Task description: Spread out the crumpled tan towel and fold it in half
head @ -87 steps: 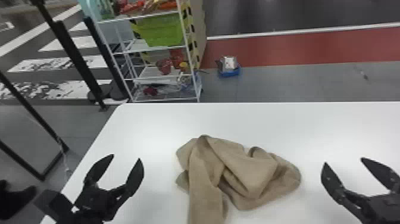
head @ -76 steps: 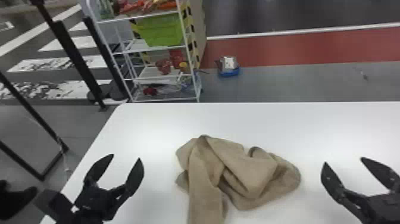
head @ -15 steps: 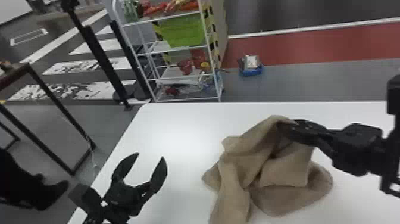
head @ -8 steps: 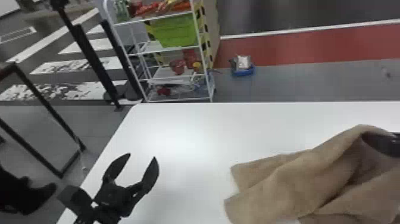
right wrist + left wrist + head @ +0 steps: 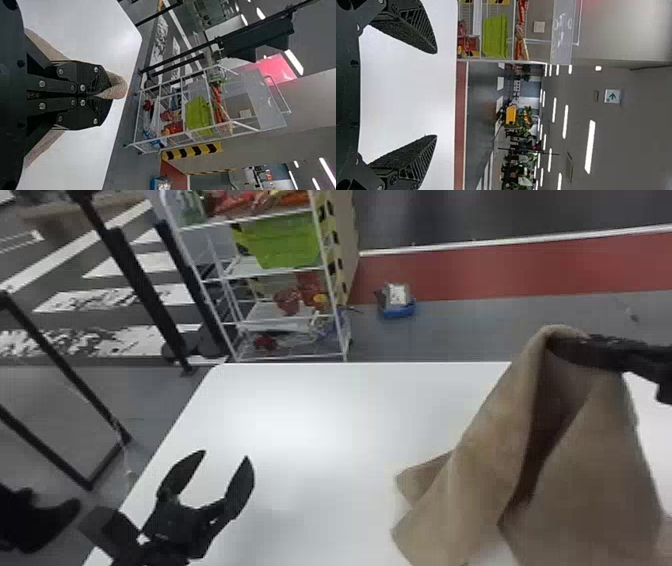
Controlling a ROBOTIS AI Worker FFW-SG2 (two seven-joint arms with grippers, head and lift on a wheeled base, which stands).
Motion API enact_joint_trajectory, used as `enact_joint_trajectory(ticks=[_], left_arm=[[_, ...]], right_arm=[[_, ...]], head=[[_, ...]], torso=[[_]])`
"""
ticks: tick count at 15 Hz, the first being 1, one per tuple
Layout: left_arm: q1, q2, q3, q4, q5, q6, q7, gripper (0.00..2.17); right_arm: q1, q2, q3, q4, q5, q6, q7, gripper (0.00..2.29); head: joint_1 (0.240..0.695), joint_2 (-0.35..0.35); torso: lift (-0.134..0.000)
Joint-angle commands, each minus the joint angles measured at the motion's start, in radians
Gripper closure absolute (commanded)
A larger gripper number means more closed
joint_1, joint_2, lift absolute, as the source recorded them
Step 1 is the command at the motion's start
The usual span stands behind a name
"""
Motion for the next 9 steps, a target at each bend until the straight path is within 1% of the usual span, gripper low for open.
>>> enact_joint_trajectory(ticks=[1,2,3,4,5,6,7,8,9], left_arm=[[-0.002,-0.003,-0.002,0.001,0.001,0.0,0.0,0.14],[-0.004,-0.003,-0.004,0.001,0.001,0.0,0.0,0.14],[-0.006,-0.003,-0.004,0.001,0.001,0.0,0.0,0.14],[-0.006,-0.003,-0.004,0.001,-0.001,0.0,0.0,0.14],[-0.006,-0.003,-0.004,0.0,-0.003,0.0,0.0,0.14],[-0.004,-0.003,-0.004,-0.002,-0.003,0.0,-0.002,0.14],[-0.002,-0.003,-0.002,-0.003,-0.003,0.003,-0.003,0.14],[-0.002,-0.003,-0.002,-0.002,-0.003,0.0,-0.005,0.14],[-0.002,-0.003,-0.002,-0.002,-0.003,0.0,-0.005,0.14]], right_arm=[[0.002,0.025,0.041,0.08,0.051,-0.092,-0.08,1.52],[-0.016,0.025,0.046,0.126,0.065,-0.098,-0.087,1.52],[-0.024,0.021,0.073,0.172,0.072,-0.126,-0.072,1.52],[-0.024,0.024,0.096,0.201,0.072,-0.178,-0.064,1.52],[-0.027,0.034,0.101,0.224,0.071,-0.255,-0.084,1.52],[-0.051,0.054,0.101,0.251,0.077,-0.298,-0.112,1.52],[-0.084,0.059,0.116,0.293,0.118,-0.301,-0.141,1.52],[-0.104,0.059,0.147,0.334,0.158,-0.301,-0.141,1.38],[-0.113,0.059,0.187,0.357,0.204,-0.295,-0.139,0.69]], head=[[0.695,0.281],[0.695,0.281],[0.695,0.275],[0.695,0.271],[0.695,0.272],[0.695,0.279],[0.695,0.288],[0.695,0.285],[0.695,0.283]], torso=[[-0.124],[-0.124],[-0.124],[-0.124],[-0.124],[-0.124],[-0.124],[-0.124],[-0.124]])
